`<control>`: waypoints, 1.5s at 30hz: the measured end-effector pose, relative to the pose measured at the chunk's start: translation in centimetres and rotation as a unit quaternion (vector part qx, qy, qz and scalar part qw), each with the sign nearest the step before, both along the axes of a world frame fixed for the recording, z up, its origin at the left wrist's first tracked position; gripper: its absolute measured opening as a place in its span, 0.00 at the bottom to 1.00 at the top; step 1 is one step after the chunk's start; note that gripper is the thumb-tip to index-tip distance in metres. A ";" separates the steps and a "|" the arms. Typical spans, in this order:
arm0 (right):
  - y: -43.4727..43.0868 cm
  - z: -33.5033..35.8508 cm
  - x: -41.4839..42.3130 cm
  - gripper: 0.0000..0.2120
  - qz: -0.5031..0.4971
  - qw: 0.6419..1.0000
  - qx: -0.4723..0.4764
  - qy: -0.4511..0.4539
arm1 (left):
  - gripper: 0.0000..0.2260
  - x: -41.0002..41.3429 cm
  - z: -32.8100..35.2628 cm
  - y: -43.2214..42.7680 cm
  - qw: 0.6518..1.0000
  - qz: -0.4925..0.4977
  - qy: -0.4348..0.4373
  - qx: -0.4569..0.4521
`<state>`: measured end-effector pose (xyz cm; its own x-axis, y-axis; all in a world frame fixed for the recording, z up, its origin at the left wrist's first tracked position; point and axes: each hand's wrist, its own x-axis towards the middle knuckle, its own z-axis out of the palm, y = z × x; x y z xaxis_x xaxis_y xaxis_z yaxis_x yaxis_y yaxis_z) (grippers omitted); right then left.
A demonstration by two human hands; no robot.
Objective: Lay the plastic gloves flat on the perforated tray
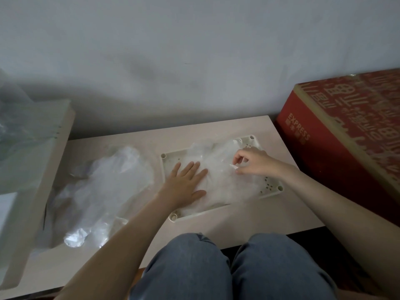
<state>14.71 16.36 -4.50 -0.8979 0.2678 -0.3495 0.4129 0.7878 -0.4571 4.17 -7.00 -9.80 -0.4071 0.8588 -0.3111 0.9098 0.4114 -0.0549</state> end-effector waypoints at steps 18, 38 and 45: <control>0.3 1.2 1.7 0.11 -0.114 0.960 -0.245 0.065 | 0.31 0.7 -0.1 0.8 0.997 0.073 -0.011 0.024; -3.3 -0.1 -0.1 0.33 0.023 0.980 -0.137 -0.141 | 0.31 0.6 -0.4 1.2 0.994 0.097 -0.045 0.000; -4.1 -0.3 -0.1 0.11 0.031 0.991 -0.093 -0.091 | 0.30 0.3 -0.3 1.1 0.995 0.089 -0.050 0.012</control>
